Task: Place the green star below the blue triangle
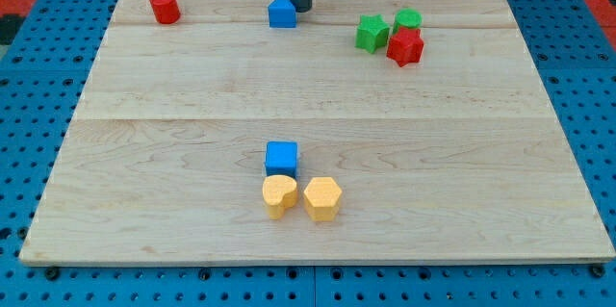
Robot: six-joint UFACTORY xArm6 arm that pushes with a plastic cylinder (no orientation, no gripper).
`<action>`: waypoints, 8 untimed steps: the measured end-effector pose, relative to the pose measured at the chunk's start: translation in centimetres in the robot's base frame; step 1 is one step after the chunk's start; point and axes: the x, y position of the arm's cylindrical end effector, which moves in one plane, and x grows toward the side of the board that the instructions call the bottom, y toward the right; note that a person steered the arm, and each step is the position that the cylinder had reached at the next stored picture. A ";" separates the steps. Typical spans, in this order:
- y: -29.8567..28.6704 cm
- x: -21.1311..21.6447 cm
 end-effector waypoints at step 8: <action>6.0 13.4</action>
